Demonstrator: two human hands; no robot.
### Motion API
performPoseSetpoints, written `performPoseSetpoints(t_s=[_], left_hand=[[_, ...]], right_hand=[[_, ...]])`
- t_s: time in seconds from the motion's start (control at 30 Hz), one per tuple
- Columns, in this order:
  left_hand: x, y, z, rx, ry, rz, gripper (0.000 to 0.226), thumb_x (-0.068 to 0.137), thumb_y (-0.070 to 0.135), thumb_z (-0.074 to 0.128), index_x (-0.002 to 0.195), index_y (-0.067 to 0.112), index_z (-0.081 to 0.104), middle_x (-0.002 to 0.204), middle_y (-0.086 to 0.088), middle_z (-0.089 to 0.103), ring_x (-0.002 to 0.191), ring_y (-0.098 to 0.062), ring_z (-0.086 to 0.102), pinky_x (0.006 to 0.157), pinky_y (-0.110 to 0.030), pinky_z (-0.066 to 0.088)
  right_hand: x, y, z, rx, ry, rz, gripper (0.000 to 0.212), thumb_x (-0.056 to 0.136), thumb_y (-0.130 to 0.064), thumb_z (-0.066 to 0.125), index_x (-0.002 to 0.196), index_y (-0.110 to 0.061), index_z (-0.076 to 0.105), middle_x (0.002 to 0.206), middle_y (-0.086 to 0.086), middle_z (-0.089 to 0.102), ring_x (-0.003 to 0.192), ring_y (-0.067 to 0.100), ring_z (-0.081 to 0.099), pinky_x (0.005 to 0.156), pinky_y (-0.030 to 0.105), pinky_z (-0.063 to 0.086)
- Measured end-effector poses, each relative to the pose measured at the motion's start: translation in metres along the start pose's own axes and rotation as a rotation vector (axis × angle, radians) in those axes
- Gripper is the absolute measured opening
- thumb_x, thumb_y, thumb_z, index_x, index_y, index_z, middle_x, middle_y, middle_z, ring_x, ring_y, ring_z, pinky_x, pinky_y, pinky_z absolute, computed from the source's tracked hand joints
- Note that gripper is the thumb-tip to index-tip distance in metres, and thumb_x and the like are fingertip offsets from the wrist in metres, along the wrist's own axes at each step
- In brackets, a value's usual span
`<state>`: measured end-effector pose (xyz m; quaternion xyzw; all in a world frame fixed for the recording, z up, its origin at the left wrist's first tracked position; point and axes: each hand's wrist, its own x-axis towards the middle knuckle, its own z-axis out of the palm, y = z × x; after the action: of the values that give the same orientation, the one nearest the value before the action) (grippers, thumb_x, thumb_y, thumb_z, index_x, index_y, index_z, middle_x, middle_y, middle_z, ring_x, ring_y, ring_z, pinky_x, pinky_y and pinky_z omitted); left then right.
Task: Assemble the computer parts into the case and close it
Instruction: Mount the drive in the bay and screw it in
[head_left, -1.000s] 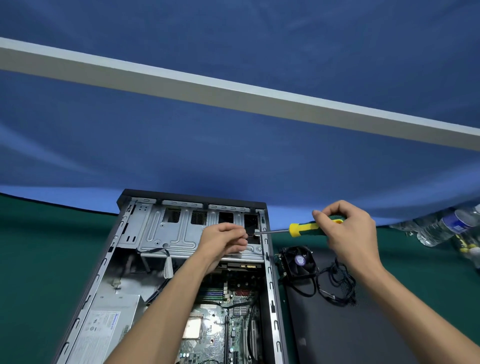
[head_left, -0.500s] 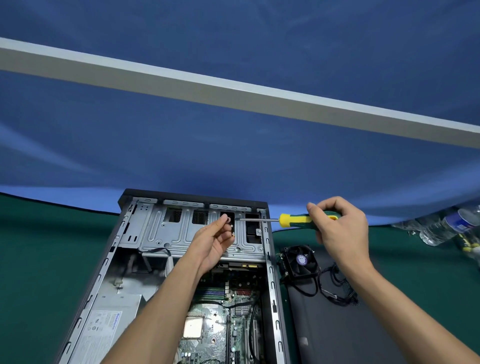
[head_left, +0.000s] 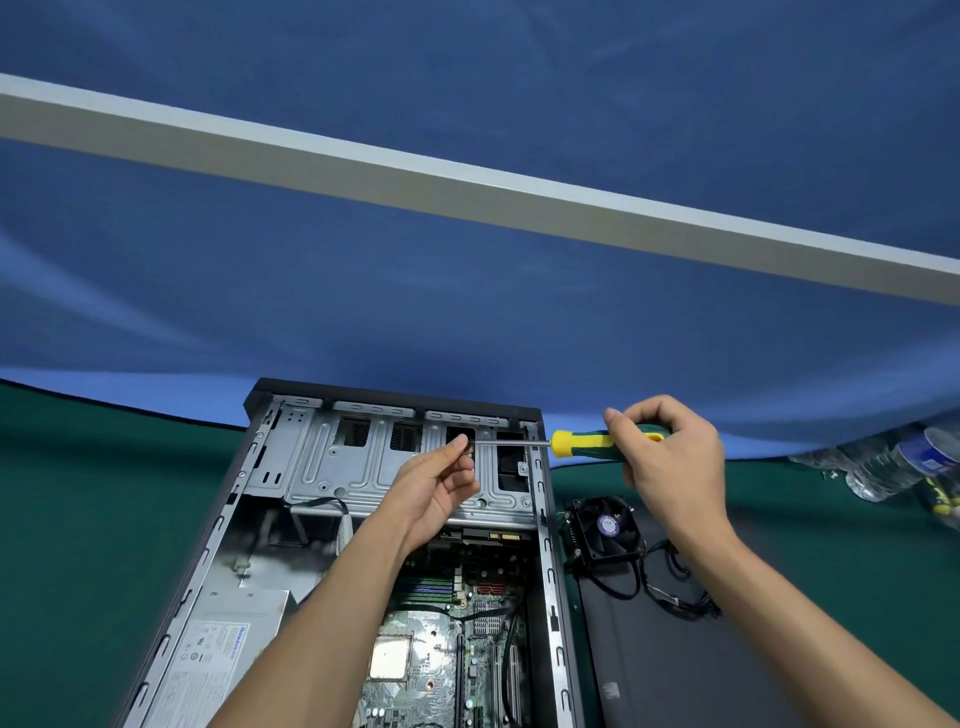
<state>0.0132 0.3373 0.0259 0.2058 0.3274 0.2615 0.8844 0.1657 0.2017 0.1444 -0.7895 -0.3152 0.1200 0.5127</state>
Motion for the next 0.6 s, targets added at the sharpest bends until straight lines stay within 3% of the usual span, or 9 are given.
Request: performPoseSetpoints(t_s=[0.43, 0.6], left_hand=[[0.003, 0.0, -0.003, 0.06, -0.03, -0.021, 0.016, 0.072, 0.015, 0.068, 0.074, 0.0, 0.063, 0.059, -0.01, 0.064, 0.048, -0.013, 0.063, 0.049, -0.026, 0.056], [0.004, -0.001, 0.002, 0.291, -0.043, -0.042, 0.023, 0.067, 0.015, 0.072, 0.076, -0.004, 0.064, 0.062, -0.012, 0.067, 0.048, -0.014, 0.065, 0.049, -0.025, 0.056]], right_hand=[[0.002, -0.003, -0.009, -0.061, -0.027, 0.006, 0.025, 0.085, -0.022, 0.068, 0.065, -0.016, 0.055, 0.043, -0.011, 0.049, 0.047, 0.022, 0.04, 0.05, 0.026, 0.033], [0.012, -0.009, -0.017, -0.146, -0.036, 0.032, 0.026, 0.083, -0.023, 0.069, 0.062, -0.016, 0.055, 0.047, -0.009, 0.05, 0.046, 0.022, 0.042, 0.05, 0.027, 0.035]])
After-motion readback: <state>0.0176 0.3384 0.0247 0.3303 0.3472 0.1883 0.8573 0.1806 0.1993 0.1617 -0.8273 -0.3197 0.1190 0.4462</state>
